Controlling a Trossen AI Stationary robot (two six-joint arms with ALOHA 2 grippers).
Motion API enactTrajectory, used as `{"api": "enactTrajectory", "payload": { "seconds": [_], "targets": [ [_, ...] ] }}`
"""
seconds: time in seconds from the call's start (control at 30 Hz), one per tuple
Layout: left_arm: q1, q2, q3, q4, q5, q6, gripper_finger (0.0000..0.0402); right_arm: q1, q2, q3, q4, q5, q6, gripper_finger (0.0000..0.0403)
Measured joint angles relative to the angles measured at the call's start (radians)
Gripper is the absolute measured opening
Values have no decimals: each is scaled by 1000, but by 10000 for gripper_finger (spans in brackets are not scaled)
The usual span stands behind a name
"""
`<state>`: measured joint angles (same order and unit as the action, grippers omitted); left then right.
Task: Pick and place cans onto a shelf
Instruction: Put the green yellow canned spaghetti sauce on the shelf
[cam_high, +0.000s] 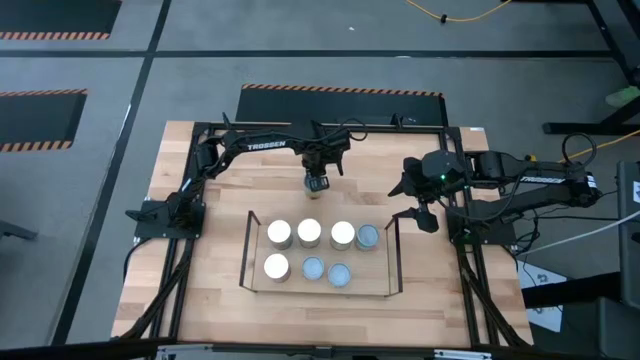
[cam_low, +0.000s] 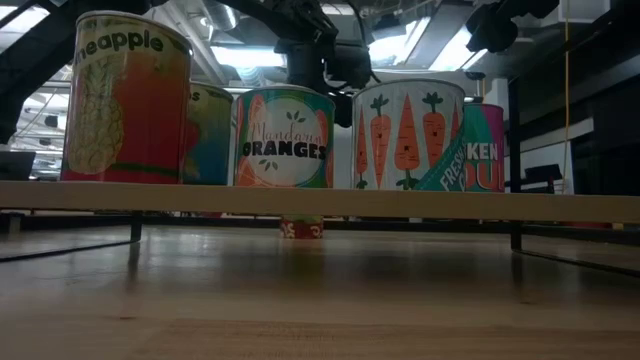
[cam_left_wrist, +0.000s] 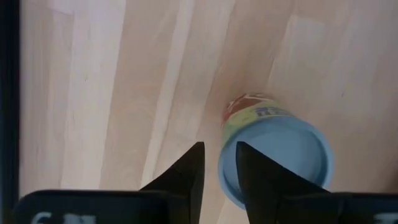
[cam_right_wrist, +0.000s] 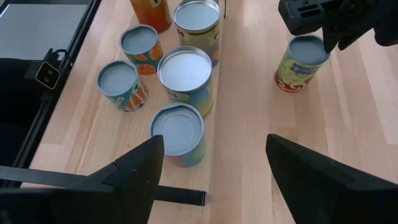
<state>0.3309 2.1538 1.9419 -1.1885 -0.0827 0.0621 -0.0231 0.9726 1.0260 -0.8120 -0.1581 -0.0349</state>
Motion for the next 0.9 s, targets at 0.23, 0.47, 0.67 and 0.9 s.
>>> {"api": "enactTrajectory", "payload": {
  "seconds": [0.23,0.47,0.67,0.9],
  "targets": [
    [-10,-56,0,-3,-15,19,84,0,0,0,8,0,4,288],
    [-60,-230,1,-15,-14,4,83,0,1,0,124,4,7,288],
    [-147,-399,1,-34,-30,-61,83,0,6,0,231,86,8,288],
    [-301,-516,-64,-29,-178,-145,83,-1,123,44,261,86,-77,288]
  ]
}}
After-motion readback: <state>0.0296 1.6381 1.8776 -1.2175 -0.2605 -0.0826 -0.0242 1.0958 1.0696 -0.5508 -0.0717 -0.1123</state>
